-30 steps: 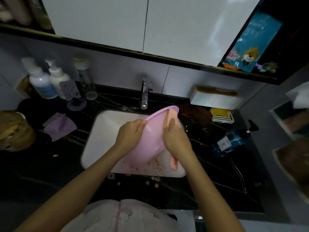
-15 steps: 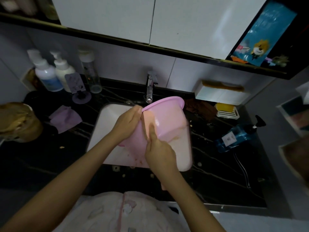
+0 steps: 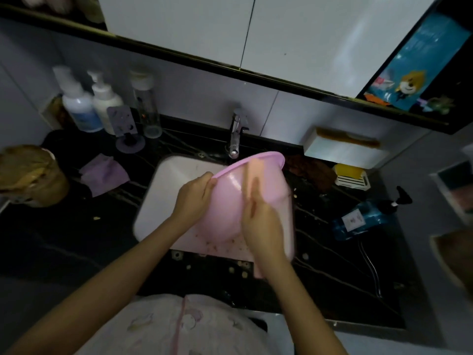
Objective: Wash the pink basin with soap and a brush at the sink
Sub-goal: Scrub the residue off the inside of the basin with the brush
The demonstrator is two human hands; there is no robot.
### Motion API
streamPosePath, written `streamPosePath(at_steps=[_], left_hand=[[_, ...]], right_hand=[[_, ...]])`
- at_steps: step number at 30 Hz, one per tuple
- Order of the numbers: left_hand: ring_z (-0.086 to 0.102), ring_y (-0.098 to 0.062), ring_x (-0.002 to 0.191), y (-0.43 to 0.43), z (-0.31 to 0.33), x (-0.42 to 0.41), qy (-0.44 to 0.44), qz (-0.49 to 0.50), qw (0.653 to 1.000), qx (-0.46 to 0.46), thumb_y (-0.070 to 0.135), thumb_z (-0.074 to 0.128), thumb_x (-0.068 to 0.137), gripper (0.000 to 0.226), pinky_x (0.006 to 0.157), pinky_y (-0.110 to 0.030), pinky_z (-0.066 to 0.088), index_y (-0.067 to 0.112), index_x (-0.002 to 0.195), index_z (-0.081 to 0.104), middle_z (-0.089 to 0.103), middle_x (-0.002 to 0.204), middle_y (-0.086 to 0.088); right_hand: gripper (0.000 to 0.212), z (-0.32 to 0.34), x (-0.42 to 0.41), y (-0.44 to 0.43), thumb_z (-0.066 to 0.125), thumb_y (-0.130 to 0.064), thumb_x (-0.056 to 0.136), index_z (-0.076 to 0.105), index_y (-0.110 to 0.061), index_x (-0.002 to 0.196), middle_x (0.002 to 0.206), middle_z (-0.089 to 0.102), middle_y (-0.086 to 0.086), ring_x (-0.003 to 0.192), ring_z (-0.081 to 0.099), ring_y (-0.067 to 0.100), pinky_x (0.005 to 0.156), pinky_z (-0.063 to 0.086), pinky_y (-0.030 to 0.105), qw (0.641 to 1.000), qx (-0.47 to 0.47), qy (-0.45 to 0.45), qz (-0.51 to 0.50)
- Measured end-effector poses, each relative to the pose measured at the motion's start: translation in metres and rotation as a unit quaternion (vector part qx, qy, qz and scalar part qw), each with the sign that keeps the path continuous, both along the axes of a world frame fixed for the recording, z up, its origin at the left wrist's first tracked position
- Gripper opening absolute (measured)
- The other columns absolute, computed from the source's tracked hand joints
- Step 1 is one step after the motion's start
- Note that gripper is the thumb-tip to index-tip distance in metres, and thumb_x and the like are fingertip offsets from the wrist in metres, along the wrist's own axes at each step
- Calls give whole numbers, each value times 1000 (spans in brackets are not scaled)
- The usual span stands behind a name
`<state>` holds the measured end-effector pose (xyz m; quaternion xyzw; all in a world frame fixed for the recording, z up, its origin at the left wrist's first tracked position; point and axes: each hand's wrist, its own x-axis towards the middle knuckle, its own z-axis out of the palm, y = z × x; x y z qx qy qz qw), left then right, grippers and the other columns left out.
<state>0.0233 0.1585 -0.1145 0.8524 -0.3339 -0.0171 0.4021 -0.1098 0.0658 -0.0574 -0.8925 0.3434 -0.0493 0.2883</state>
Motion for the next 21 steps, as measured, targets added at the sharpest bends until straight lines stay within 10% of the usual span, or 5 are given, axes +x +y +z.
streamPosePath(at_steps=[3, 8, 13, 18, 21], left_hand=[[49, -22, 68, -4, 4, 15, 58, -2, 998, -1, 30, 34, 101, 29, 58, -30, 28, 15, 79, 46, 55, 73, -2], [53, -25, 72, -15, 10, 12, 84, -46, 995, 7, 27, 34, 102, 28, 61, -31, 33, 15, 80, 48, 58, 76, -7], [54, -25, 76, -6, 8, 21, 98, -20, 995, 2, 39, 31, 98, 34, 68, -35, 41, 17, 80, 49, 59, 79, -4], [53, -23, 70, -12, 8, 10, 92, -32, 995, 11, 29, 33, 102, 31, 58, -30, 35, 14, 81, 51, 57, 75, -4], [52, -21, 73, -15, 10, 14, 83, -23, 996, 19, 29, 34, 102, 29, 59, -30, 32, 17, 81, 50, 57, 78, -2]], right_hand=[[56, -11, -22, 2, 28, -36, 100, -3, -45, 146, 76, 63, 10, 63, 56, 24, 56, 39, 31, 992, -83, 23, 94], [53, -11, -8, -37, 28, -35, 101, 7, -36, 150, 62, 49, 1, 57, 54, 20, 50, 45, 31, 995, -92, -9, -46], [57, -43, -30, 2, 37, -34, 91, 28, -28, 147, 41, 47, -2, 30, 42, 16, 36, 21, 22, 975, -176, -31, 129], [53, -24, -17, -60, 33, -31, 101, 12, -32, 150, 72, 61, 10, 51, 50, 19, 42, 37, 27, 990, -135, -20, -45], [54, -40, -6, -17, 24, -37, 97, 11, -34, 150, 58, 53, 5, 50, 54, 24, 46, 38, 30, 988, -145, -46, 16]])
